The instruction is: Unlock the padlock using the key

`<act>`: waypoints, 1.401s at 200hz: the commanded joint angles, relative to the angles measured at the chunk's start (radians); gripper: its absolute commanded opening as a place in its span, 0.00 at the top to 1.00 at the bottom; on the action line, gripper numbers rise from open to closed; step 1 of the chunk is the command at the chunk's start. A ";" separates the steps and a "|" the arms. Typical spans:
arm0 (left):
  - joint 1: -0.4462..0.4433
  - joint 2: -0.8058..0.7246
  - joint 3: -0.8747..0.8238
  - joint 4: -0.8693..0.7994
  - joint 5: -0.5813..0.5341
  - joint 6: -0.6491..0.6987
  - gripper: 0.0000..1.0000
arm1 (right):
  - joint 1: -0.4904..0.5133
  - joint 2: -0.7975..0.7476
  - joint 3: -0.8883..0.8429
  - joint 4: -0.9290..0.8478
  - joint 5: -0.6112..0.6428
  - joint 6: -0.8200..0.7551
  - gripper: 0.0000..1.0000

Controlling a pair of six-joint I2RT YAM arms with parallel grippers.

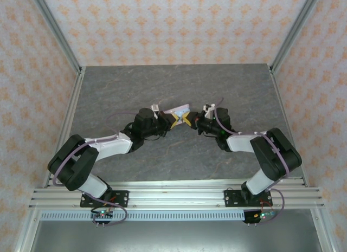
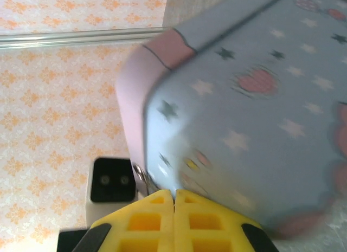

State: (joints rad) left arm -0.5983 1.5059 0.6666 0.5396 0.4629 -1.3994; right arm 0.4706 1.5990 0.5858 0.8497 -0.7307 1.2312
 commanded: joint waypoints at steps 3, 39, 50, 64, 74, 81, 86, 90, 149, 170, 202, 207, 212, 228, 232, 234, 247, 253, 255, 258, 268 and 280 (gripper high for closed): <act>-0.040 -0.028 0.021 -0.018 0.120 -0.007 1.00 | 0.005 0.022 0.064 0.024 -0.032 -0.030 1.00; -0.036 -0.024 -0.010 0.034 0.083 -0.026 1.00 | 0.006 0.033 0.061 0.025 -0.044 -0.017 1.00; -0.033 -0.024 -0.020 0.048 0.069 -0.033 1.00 | 0.006 0.022 0.042 0.022 -0.035 -0.018 1.00; -0.028 -0.024 -0.026 0.053 0.051 -0.036 1.00 | 0.006 0.006 0.020 0.009 -0.025 -0.028 1.00; -0.022 -0.026 -0.031 0.053 0.042 -0.038 1.00 | 0.005 -0.009 0.001 -0.002 -0.009 -0.034 1.00; -0.018 -0.026 -0.034 0.051 0.037 -0.038 1.00 | 0.005 -0.021 -0.011 -0.012 0.003 -0.039 1.00; -0.015 -0.027 -0.039 0.051 0.032 -0.038 1.00 | 0.005 -0.031 -0.021 -0.022 0.014 -0.042 1.00; -0.012 -0.029 -0.041 0.050 0.028 -0.037 1.00 | 0.005 -0.038 -0.027 -0.025 0.020 -0.044 1.00; 0.034 -0.017 -0.042 -0.028 0.026 0.073 1.00 | -0.008 -0.161 -0.113 -0.102 0.110 -0.052 1.00; 0.045 0.026 -0.030 -0.049 0.032 0.139 1.00 | -0.008 -0.198 -0.135 -0.137 0.127 -0.069 1.00; 0.047 0.139 0.001 -0.034 0.059 0.234 1.00 | -0.007 -0.228 -0.167 -0.155 0.154 -0.075 1.00; 0.047 0.156 0.001 -0.015 0.063 0.240 1.00 | -0.007 -0.230 -0.172 -0.156 0.157 -0.075 1.00; 0.046 0.173 0.004 0.003 0.071 0.253 1.00 | -0.008 -0.234 -0.174 -0.159 0.159 -0.077 1.00; 0.046 0.202 0.036 -0.038 0.077 0.320 1.00 | -0.008 -0.245 -0.184 -0.164 0.168 -0.075 1.00; 0.047 0.206 0.044 -0.050 0.077 0.340 1.00 | -0.008 -0.248 -0.186 -0.165 0.169 -0.075 1.00; 0.047 0.209 0.048 -0.058 0.078 0.349 1.00 | -0.008 -0.250 -0.187 -0.167 0.169 -0.075 1.00; 0.046 0.219 0.077 -0.122 0.074 0.409 1.00 | -0.008 -0.262 -0.187 -0.183 0.172 -0.082 1.00; 0.047 0.219 0.089 -0.147 0.074 0.435 1.00 | -0.008 -0.272 -0.187 -0.194 0.175 -0.086 1.00; 0.048 0.219 0.092 -0.155 0.073 0.444 1.00 | -0.008 -0.274 -0.187 -0.197 0.178 -0.087 1.00; 0.048 0.219 0.097 -0.168 0.073 0.455 1.00 | -0.007 -0.279 -0.187 -0.204 0.181 -0.089 1.00; 0.049 0.218 0.112 -0.211 0.067 0.487 0.99 | -0.007 -0.295 -0.187 -0.226 0.193 -0.094 1.00; 0.051 0.213 0.118 -0.240 0.066 0.509 0.90 | -0.003 -0.316 -0.191 -0.250 0.217 -0.095 1.00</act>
State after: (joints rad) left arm -0.5602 1.7245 0.7387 0.3981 0.5167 -1.0157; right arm 0.4683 1.3373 0.4026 0.6468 -0.5690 1.1645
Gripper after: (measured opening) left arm 0.046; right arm 0.045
